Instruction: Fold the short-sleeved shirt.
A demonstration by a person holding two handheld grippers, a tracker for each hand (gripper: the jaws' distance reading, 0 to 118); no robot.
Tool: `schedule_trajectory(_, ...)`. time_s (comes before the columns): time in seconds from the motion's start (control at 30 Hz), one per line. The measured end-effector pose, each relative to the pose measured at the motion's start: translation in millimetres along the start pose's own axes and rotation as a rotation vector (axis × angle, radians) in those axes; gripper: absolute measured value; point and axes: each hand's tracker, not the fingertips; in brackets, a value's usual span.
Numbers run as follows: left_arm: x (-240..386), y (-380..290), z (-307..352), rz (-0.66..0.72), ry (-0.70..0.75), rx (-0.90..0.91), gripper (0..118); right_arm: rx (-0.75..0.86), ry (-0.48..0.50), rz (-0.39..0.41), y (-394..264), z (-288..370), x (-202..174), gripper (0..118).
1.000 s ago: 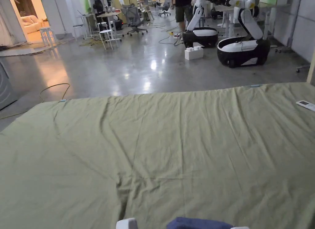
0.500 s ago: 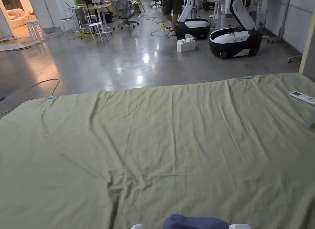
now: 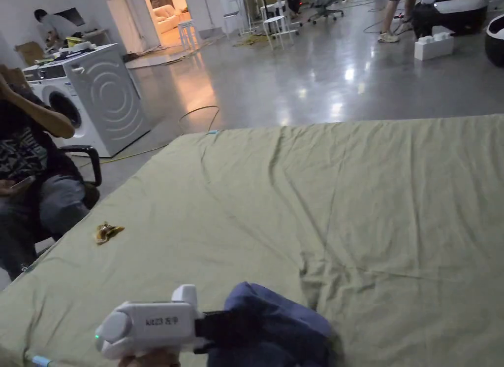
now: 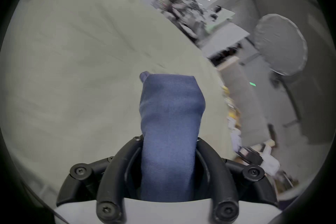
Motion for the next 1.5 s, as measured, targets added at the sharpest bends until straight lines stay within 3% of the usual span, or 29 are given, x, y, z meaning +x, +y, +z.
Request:
schedule_trajectory(0.17,-70.0,52.7,20.4,0.041,0.255,-0.015,33,-0.033,0.028,0.018,-16.0,-2.2,-6.1,2)
schedule_trajectory(0.3,-82.8,53.7,-0.2,0.091,0.305,-0.061,36,-0.081,-0.009,0.075,-15.9,1.9,-3.9,2)
schedule_trajectory(0.33,-82.4,51.6,-5.3,0.061,0.346,-0.06,44,-0.086,-0.016,0.083,-15.9,4.1,-2.7,2)
schedule_trajectory(0.4,-57.8,36.7,-9.0,-0.02,0.464,-0.027,73,-0.094,-0.026,0.071,-15.1,6.3,2.8,2)
schedule_trajectory(0.43,-53.5,33.6,-8.9,-0.057,0.539,-0.006,81,-0.093,-0.033,0.066,-14.8,8.8,4.9,2)
schedule_trajectory(0.53,-39.6,30.4,12.0,-0.16,0.715,0.039,82,-0.063,-0.056,0.071,-15.0,24.4,12.5,2)
schedule_trajectory(0.57,-20.4,26.2,18.6,-0.208,0.633,0.055,82,-0.049,-0.061,0.079,-15.6,30.8,14.0,2)
schedule_trajectory(0.67,32.4,29.5,76.1,-0.37,0.594,0.176,82,-0.037,-0.132,0.099,-13.2,48.1,12.4,2)
schedule_trajectory(0.8,120.7,-7.1,130.8,-0.567,0.431,0.373,82,0.062,-0.161,0.058,-6.1,77.8,14.4,2)
schedule_trajectory(0.9,181.3,-48.2,149.5,-0.64,0.332,0.511,82,0.149,-0.163,0.078,7.2,104.4,7.6,2)
schedule_trajectory(1.0,232.6,-88.3,158.9,-0.631,0.256,0.639,82,0.232,-0.191,0.163,22.5,129.6,-8.0,2)
schedule_trajectory(1.03,240.4,-96.0,162.9,-0.601,0.14,0.636,81,0.262,-0.198,0.206,27.5,139.2,-14.6,2)
schedule_trajectory(1.1,261.5,-119.7,168.2,-0.627,-0.01,0.631,79,0.327,-0.233,0.273,34.9,157.3,-27.0,2)
schedule_trajectory(1.23,287.8,-163.2,167.3,-0.705,0.08,0.784,70,0.452,-0.256,0.311,43.4,180.8,-40.0,2)
schedule_trajectory(1.3,301.0,-183.4,160.7,-0.699,0.177,0.838,55,0.504,-0.266,0.336,44.6,189.2,-45.9,2)
schedule_trajectory(1.37,313.5,-201.4,147.9,-0.719,0.312,0.841,28,0.543,-0.303,0.429,41.3,197.3,-57.1,2)
schedule_trajectory(1.47,326.1,-216.9,137.6,-0.779,0.437,0.87,12,0.573,-0.328,0.55,35.2,203.8,-68.2,2)
schedule_trajectory(1.5,326.1,-217.4,136.5,-0.77,0.4,0.863,1,0.587,-0.329,0.567,33.9,205.5,-71.0,2)
